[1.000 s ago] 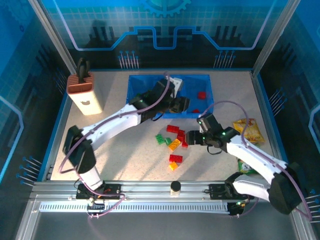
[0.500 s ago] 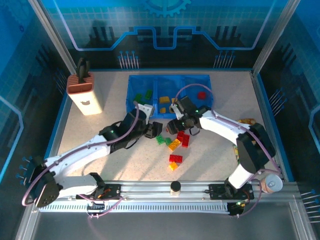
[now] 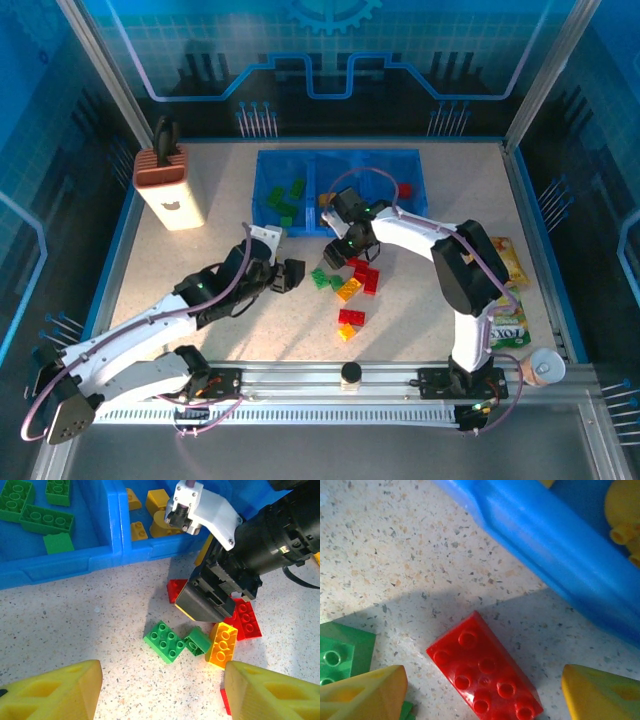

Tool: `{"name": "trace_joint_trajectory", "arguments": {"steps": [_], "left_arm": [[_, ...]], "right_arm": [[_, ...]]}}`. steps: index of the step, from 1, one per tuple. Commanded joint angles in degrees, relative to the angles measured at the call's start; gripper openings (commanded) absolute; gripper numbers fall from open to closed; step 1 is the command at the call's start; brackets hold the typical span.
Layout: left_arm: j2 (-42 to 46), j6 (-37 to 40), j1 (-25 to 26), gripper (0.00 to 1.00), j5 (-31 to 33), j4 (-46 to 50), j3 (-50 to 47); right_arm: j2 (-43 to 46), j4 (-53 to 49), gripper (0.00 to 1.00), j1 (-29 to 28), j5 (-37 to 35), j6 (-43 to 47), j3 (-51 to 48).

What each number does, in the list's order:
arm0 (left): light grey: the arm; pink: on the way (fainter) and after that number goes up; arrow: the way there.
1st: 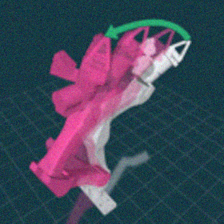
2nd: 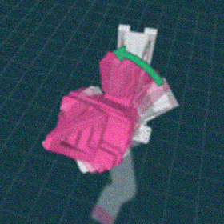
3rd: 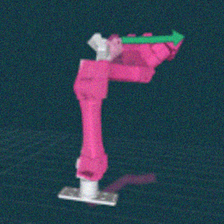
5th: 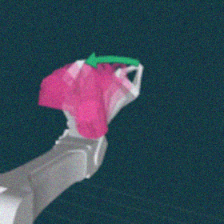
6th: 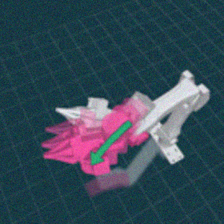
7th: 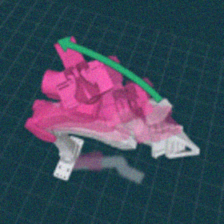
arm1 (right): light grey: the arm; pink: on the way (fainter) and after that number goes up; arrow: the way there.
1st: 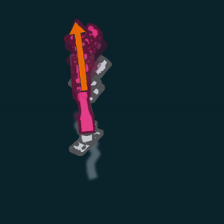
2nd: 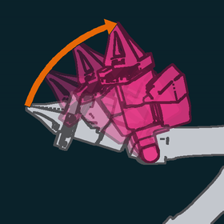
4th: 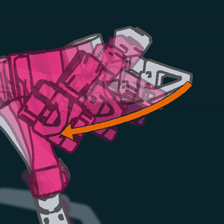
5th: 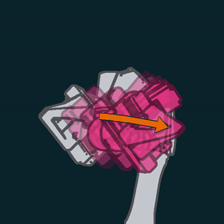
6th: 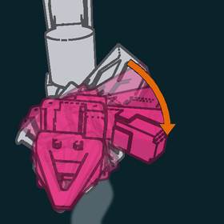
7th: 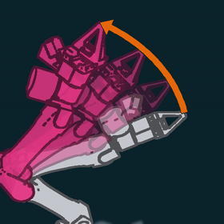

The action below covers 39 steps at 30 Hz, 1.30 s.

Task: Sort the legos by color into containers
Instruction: Pick up the lego from the center of the table, then place the lego in the container.

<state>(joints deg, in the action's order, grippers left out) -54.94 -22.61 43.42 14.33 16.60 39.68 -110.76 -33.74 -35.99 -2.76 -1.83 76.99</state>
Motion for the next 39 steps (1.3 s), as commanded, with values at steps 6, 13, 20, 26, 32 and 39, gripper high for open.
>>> {"name": "trace_joint_trajectory", "arguments": {"steps": [6, 13, 20, 26, 32, 39], "left_arm": [[1.0, -1.1, 0.0, 0.66, 0.9, 0.5, -1.7], [0.8, -0.7, 0.0, 0.66, 1.4, 0.5, -2.0], [1.1, -0.5, 0.0, 0.66, 1.9, 0.5, -2.5], [0.9, -0.9, 0.0, 0.65, 2.0, 0.2, -3.2], [0.1, -2.8, 0.1, 0.65, 0.7, -0.3, -4.7], [0.9, -5.0, 0.1, 0.62, -1.1, -0.2, -6.2]], "right_arm": [[-3.6, -2.4, 0.77, -2.3, -4.5, 1.4, 2.3], [-4.0, -2.5, 0.51, -3.9, -7.5, -0.9, 1.7], [3.3, -3.1, 0.30, -5.3, -8.8, -2.8, -0.2], [14.8, -3.9, 0.28, -2.9, -12.8, -6.4, -0.1], [19.5, -3.9, 0.27, 7.3, -13.0, -14.5, -1.9], [10.0, -4.6, 0.27, 14.2, -7.6, -15.7, 5.1]]}}
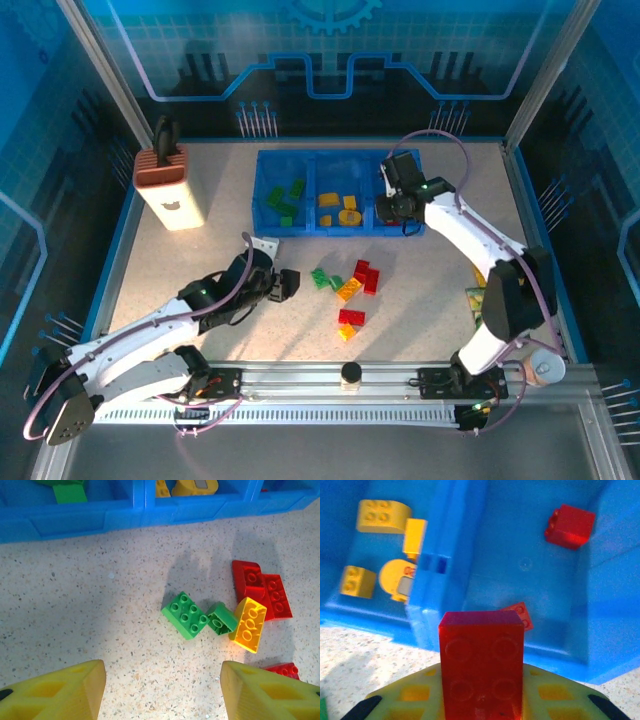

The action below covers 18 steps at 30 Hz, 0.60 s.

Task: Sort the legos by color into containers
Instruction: Place the lego in the container.

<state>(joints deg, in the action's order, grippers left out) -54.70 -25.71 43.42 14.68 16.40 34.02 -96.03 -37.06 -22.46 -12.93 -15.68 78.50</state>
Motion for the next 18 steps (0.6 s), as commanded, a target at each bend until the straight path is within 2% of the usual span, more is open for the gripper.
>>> {"name": "trace_joint_trajectory", "arguments": {"steps": [1, 6, 12, 13, 15, 16, 18], "left_arm": [[0.7, -2.0, 0.2, 0.62, -1.5, 0.2, -0.7], [1.3, -2.7, 0.5, 0.62, -1.3, 1.5, -0.6], [1.0, -2.9, 1.0, 0.62, -1.7, 1.4, -0.9], [0.9, -2.9, 1.1, 0.62, -1.8, 1.4, -0.9], [0.4, -2.9, 1.2, 0.62, -1.9, 1.0, -0.7], [0.2, -2.9, 1.3, 0.62, -2.0, 0.9, -0.5], [-0.6, -2.7, 1.5, 0.62, -2.3, 0.6, -0.2]], "right_arm": [[-6.4, -1.4, 0.27, 1.2, 2.6, -1.8, 4.9], [-14.4, -0.7, 0.26, 4.1, 5.0, -3.7, 10.0], [-16.6, -0.2, 0.30, 4.2, 3.7, -3.9, 12.0], [-16.8, -0.4, 0.35, 4.3, 3.8, -3.9, 12.2], [-16.5, -1.0, 0.56, 4.2, 3.9, -3.9, 12.3], [-15.8, -0.9, 0.63, 4.2, 3.7, -4.1, 11.7], [-12.6, 0.7, 0.71, 3.9, 2.4, -4.6, 9.0]]}}
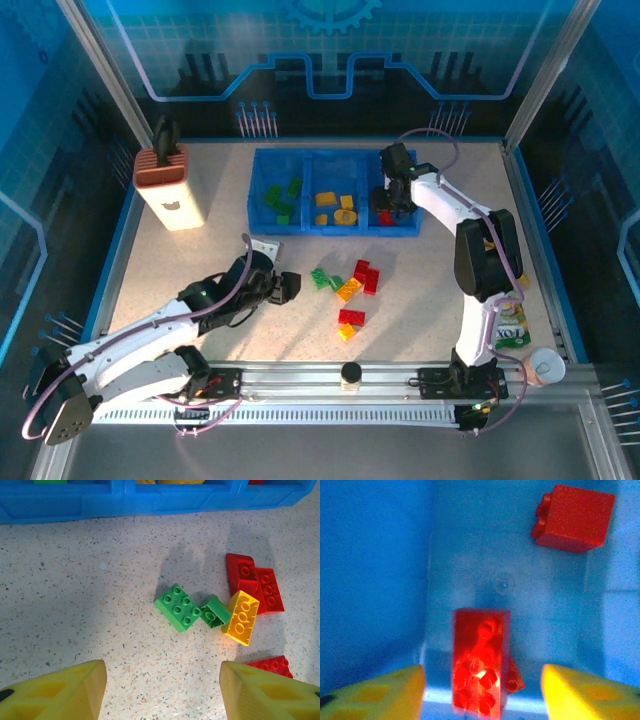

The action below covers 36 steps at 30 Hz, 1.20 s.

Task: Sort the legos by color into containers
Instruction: Place the lego in the container, then move the lego to the center of the table.

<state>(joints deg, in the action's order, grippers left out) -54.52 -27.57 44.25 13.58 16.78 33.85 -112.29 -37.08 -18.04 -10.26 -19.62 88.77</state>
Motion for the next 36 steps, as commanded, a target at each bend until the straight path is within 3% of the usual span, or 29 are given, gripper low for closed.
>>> {"name": "trace_joint_trajectory", "arguments": {"steps": [1, 5, 10, 16, 21, 30, 36], "left_arm": [[-1.3, -0.8, 0.8, 0.63, -1.3, 0.1, 0.2], [-4.4, -2.1, 1.3, 0.70, -1.4, 0.0, 1.5], [-9.1, -5.1, 1.3, 0.70, -2.8, -1.9, 3.4], [-20.6, -5.1, 1.2, 0.73, -7.4, -1.1, 9.9], [-27.4, -5.0, 1.2, 0.74, -7.2, -0.9, 14.1], [-38.5, -3.1, 1.2, 0.74, -9.7, 1.8, 20.5], [-38.4, -3.9, 1.2, 0.73, -8.4, 2.8, 19.6]], "right_arm": [[5.3, 1.7, 0.73, -0.7, -0.7, -0.9, -2.8], [12.7, 4.7, 0.76, -1.5, -1.2, -1.8, -8.6], [20.7, 6.1, 0.76, -3.7, -0.6, -2.0, -14.2], [28.9, 8.4, 0.76, -7.2, -0.1, -3.5, -22.2], [35.5, 11.0, 0.76, -9.5, -0.3, -6.4, -30.8], [42.4, 13.9, 0.77, -9.6, 0.1, -10.3, -43.0], [44.9, 15.0, 0.77, -9.5, 0.4, -11.9, -47.3]]}}
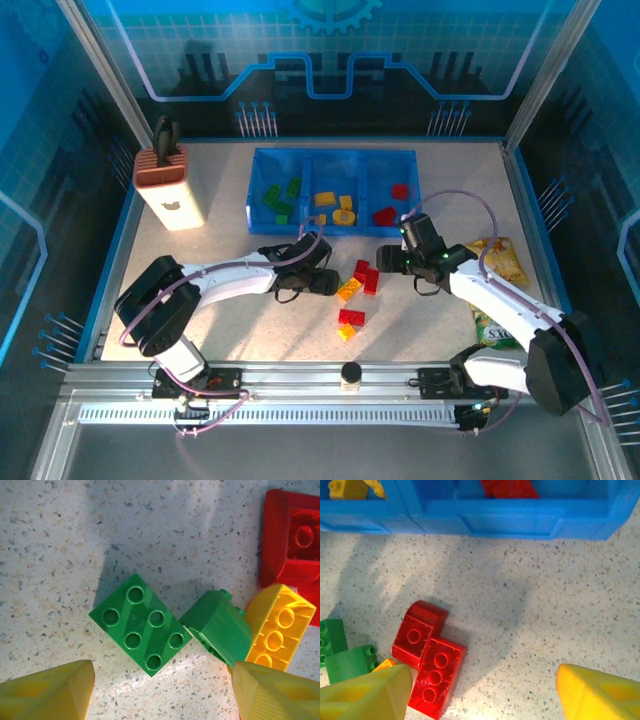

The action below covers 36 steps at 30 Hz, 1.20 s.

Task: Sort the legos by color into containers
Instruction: Move the lego to the center of the table, then pick up the lego from the center of the table.

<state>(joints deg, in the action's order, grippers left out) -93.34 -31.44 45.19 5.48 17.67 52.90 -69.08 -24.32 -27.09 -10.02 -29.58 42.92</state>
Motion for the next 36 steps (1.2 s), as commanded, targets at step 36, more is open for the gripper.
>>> {"name": "trace_joint_trajectory", "arguments": {"steps": [36], "left_arm": [[-7.7, 1.4, 0.2, 0.39, 10.1, 8.0, 7.0]], "right_arm": [[5.6, 3.7, 0.77, -0.4, -0.2, -5.1, -8.7]]}}
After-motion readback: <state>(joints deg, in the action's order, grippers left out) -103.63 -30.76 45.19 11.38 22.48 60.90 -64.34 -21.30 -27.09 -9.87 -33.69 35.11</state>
